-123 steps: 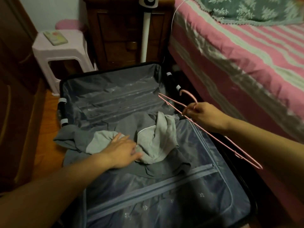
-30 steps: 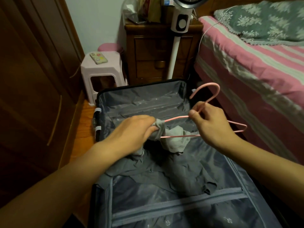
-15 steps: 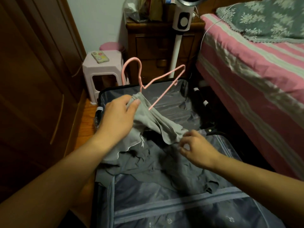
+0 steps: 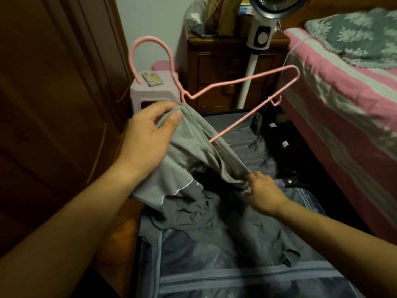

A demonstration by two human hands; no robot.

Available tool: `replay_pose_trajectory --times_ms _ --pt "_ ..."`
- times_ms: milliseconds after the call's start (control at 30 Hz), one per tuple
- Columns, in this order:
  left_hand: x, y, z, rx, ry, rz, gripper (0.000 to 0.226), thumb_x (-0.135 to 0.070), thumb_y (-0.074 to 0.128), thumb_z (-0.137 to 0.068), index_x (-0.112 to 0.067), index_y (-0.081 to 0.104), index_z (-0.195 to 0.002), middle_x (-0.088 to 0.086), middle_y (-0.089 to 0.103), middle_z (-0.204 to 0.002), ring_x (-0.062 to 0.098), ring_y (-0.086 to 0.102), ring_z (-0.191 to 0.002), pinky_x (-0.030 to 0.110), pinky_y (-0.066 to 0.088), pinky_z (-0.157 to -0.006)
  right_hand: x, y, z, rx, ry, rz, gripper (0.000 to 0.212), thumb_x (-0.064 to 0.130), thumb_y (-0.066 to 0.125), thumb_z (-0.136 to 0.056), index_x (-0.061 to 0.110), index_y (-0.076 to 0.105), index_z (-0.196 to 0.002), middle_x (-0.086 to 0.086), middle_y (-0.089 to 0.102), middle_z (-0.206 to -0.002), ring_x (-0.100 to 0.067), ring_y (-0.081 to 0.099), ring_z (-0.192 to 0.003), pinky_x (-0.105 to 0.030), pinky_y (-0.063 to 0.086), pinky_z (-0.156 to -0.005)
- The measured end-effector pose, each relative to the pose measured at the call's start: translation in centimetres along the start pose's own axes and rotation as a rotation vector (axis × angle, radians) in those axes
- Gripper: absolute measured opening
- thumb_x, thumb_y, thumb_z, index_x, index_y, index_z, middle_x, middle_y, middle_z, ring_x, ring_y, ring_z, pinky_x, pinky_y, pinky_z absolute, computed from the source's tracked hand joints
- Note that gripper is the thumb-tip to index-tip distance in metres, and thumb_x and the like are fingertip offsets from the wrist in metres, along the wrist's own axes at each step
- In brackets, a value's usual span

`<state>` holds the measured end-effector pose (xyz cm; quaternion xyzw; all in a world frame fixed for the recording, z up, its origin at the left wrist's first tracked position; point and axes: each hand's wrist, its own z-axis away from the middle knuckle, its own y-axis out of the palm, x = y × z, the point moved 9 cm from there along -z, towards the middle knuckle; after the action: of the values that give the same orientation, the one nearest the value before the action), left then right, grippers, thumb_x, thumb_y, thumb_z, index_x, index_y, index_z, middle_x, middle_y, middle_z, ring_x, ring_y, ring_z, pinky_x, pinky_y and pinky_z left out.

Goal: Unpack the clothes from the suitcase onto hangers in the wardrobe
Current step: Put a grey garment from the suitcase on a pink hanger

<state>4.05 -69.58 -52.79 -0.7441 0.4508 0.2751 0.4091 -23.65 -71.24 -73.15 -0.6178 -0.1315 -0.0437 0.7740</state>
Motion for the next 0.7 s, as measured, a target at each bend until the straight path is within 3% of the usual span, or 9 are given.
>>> replay_pose_trajectory --times_ms 67,133,167,267,333,400,500,567,700 --pt "1.7 -1.1 -0.5 -0.022 -0.020 0.007 0.016 -0.021 0.063 -0.100 -0.026 0.073 -0.112 -0.019 0.073 -0.106 0.000 0.066 -0.106 0.021 0.049 -0.097 -2.5 -2.9 0.0 -0.145 0.016 0.159 0.030 0.021 0.062 -0.085 0.008 0.058 -0.113 -0.013 0.055 -0.115 -0.040 0.057 -0.105 -0.047 0.051 -0.086" --pt "3.9 -0.8 -0.4 0.080 -0.041 -0.009 0.021 -0.019 0.065 -0.098 -0.031 0.071 -0.114 -0.030 0.071 -0.106 -0.008 0.064 -0.108 0.019 0.048 -0.101 -4.9 -7.0 0.4 -0.298 0.047 0.258 0.019 0.015 0.063 -0.082 0.008 0.063 -0.099 -0.013 0.060 -0.102 -0.040 0.062 -0.090 -0.047 0.055 -0.069" --pt "5.1 -0.3 -0.1 0.166 -0.041 -0.062 0.022 -0.021 0.066 -0.097 -0.031 0.071 -0.116 -0.030 0.069 -0.109 -0.010 0.063 -0.109 0.022 0.048 -0.104 -5.7 -9.1 0.7 -0.361 0.078 0.237 0.017 0.016 0.063 -0.083 0.009 0.066 -0.098 -0.013 0.063 -0.101 -0.039 0.063 -0.089 -0.044 0.054 -0.067" --pt "6.3 1.1 0.7 0.393 0.106 -0.333 0.034 -0.040 0.063 -0.095 -0.028 0.070 -0.126 -0.022 0.067 -0.120 -0.006 0.063 -0.114 0.033 0.052 -0.102 -7.8 -12.9 1.4 -0.414 0.179 -0.042 0.024 0.026 0.055 -0.093 0.013 0.075 -0.097 -0.013 0.071 -0.097 -0.038 0.065 -0.094 -0.038 0.049 -0.073" --pt "5.4 1.2 0.5 0.396 0.225 -0.459 0.037 -0.049 0.056 -0.099 -0.032 0.068 -0.129 -0.020 0.069 -0.120 0.003 0.067 -0.110 0.034 0.056 -0.094 -8.4 -14.0 1.9 -0.474 0.176 -0.155 0.039 0.036 0.052 -0.098 0.016 0.069 -0.069 -0.007 0.069 -0.070 -0.034 0.066 -0.079 -0.034 0.041 -0.065" --pt "4.5 1.2 0.3 0.328 0.305 -0.555 0.038 -0.049 0.050 -0.098 -0.035 0.066 -0.130 -0.009 0.074 -0.114 0.015 0.071 -0.101 0.038 0.059 -0.085 -8.1 -15.3 2.5 -0.604 0.119 -0.092 0.045 0.037 0.059 -0.096 0.015 0.058 -0.057 -0.008 0.063 -0.060 -0.032 0.064 -0.067 -0.033 0.038 -0.060" --pt "5.2 0.7 -0.1 0.155 0.222 -0.605 0.037 -0.047 0.049 -0.099 -0.032 0.069 -0.127 0.002 0.076 -0.109 0.027 0.072 -0.100 0.045 0.059 -0.083 -6.7 -15.7 2.2 -0.649 0.018 -0.014 0.020 0.020 0.068 -0.089 0.009 0.066 -0.071 -0.013 0.064 -0.075 -0.037 0.064 -0.074 -0.037 0.045 -0.064" --pt "6.3 -0.1 -0.6 0.058 0.109 -0.529 0.033 -0.041 0.056 -0.100 -0.027 0.072 -0.124 0.003 0.076 -0.114 0.025 0.071 -0.107 0.042 0.057 -0.090 -5.6 -14.9 1.7 -0.590 -0.025 0.088 0.008 0.012 0.062 -0.088 0.008 0.069 -0.089 -0.010 0.058 -0.083 -0.039 0.061 -0.078 -0.041 0.050 -0.064" --pt "6.8 0.6 -0.8 0.033 0.074 -0.437 0.025 -0.029 0.063 -0.099 -0.024 0.074 -0.121 -0.001 0.075 -0.116 0.017 0.070 -0.109 0.035 0.054 -0.096 -5.6 -12.6 1.1 -0.431 -0.002 0.156 0.022 0.011 0.057 -0.088 0.014 0.064 -0.108 -0.003 0.049 -0.091 -0.040 0.059 -0.086 -0.045 0.050 -0.065"
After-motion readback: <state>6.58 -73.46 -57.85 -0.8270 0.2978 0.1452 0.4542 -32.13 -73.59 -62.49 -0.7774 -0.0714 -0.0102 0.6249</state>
